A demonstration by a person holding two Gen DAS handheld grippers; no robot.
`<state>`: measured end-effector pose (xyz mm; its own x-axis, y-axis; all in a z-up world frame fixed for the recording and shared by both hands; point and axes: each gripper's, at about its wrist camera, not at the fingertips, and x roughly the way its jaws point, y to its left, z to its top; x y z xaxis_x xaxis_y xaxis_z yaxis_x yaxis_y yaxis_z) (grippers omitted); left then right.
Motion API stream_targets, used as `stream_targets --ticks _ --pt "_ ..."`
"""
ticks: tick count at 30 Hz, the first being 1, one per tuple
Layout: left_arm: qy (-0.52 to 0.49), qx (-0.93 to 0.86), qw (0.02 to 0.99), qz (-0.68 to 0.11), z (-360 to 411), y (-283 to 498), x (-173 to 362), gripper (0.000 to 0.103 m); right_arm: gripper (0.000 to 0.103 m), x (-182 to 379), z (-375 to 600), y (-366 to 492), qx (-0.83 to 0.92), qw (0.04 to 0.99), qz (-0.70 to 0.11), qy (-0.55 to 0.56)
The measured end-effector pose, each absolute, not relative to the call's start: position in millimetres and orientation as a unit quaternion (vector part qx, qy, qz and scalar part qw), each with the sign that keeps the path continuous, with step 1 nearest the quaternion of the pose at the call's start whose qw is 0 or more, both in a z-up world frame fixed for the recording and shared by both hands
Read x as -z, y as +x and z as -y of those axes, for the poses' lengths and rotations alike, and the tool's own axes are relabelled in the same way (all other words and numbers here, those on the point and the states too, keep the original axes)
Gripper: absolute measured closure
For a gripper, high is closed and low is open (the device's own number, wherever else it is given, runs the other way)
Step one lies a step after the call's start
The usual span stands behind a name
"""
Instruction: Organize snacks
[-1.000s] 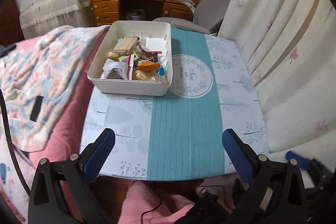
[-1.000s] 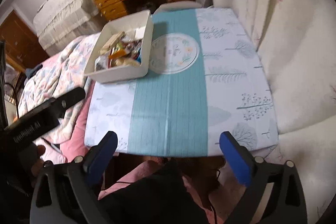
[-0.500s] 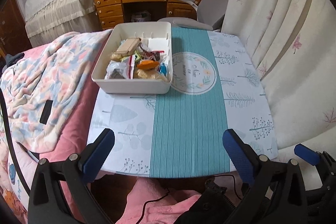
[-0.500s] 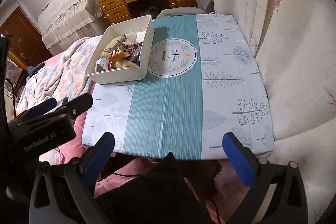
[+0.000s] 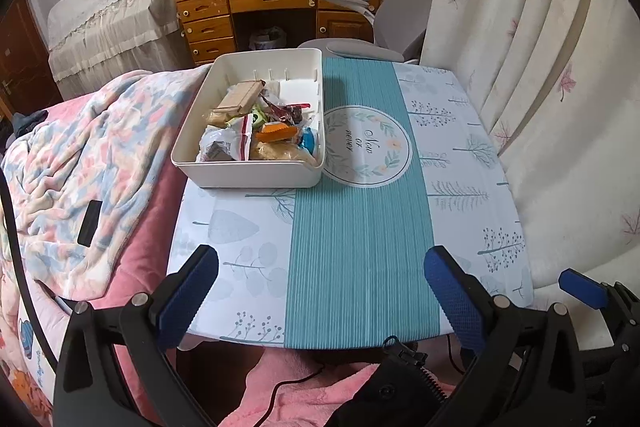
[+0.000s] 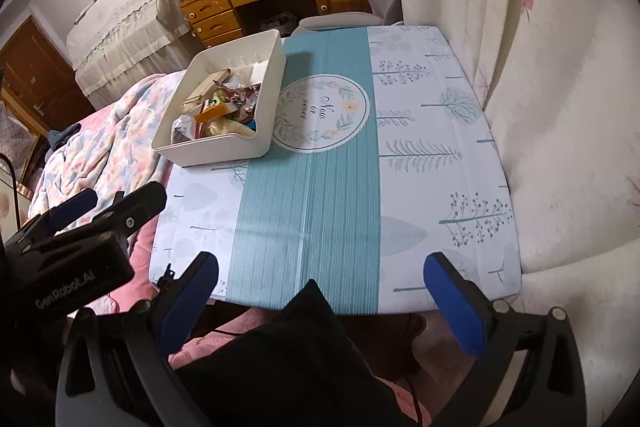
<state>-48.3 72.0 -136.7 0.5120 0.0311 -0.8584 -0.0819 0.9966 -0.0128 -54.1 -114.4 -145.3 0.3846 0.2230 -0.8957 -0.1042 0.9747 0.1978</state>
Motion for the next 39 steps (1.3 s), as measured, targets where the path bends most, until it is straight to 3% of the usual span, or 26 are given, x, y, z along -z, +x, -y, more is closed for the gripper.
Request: stream_targets --ticks 39 --pt "-0.017 -0.045 0.871 -0.489 -67.7 -43.3 132.8 0.001 0.0 153.4 112.2 -42.5 -0.103 0.822 -0.556 0.057"
